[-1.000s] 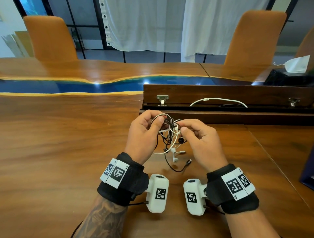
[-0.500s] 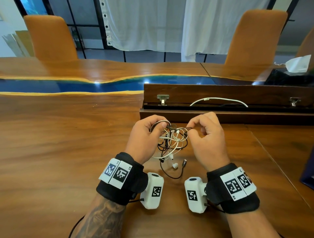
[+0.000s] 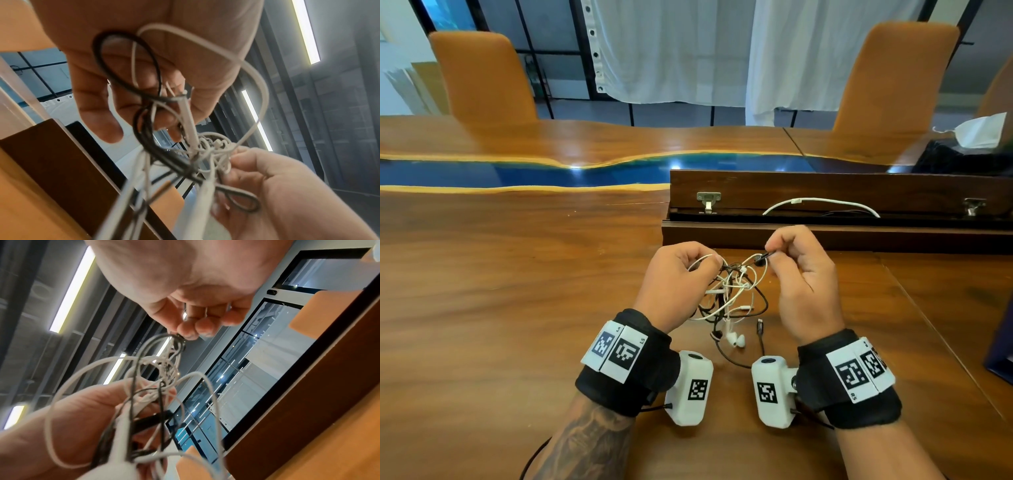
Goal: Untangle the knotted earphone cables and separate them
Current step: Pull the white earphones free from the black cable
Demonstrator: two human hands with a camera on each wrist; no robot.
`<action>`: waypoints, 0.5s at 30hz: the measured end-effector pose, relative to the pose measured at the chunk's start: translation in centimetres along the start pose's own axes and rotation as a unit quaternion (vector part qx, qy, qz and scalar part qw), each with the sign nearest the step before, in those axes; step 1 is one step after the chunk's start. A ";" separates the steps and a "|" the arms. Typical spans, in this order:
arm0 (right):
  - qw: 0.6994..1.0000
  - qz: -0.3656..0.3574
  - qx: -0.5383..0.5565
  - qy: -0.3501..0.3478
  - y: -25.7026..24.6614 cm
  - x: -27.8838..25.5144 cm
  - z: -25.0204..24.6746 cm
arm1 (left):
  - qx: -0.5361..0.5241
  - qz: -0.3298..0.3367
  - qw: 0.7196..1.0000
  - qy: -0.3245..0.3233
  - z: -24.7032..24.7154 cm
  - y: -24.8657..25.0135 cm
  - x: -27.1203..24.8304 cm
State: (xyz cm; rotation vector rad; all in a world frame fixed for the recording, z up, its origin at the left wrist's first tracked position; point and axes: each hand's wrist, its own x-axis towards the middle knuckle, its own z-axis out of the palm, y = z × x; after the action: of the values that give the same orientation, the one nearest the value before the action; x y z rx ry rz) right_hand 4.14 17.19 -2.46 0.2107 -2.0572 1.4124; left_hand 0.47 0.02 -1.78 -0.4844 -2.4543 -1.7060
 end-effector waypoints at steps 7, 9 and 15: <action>0.996 0.052 0.004 -0.071 0.2 0.3 -0.3 | -0.017 -0.021 0.999 0.030 -0.1 -0.1 0.1; 0.994 0.052 0.013 -0.099 -0.1 0.1 -0.3 | -0.029 -0.019 0.998 0.046 -0.1 0.0 0.1; 0.984 0.055 -0.048 -0.160 0.4 -0.1 0.0 | -0.071 0.006 0.995 0.068 -0.3 0.5 0.1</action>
State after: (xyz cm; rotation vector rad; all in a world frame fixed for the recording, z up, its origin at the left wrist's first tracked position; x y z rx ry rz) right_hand 4.07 17.29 -2.82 0.3037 -2.4251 1.4149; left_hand 0.49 -0.07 -1.23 -0.3839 -2.2431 -1.8530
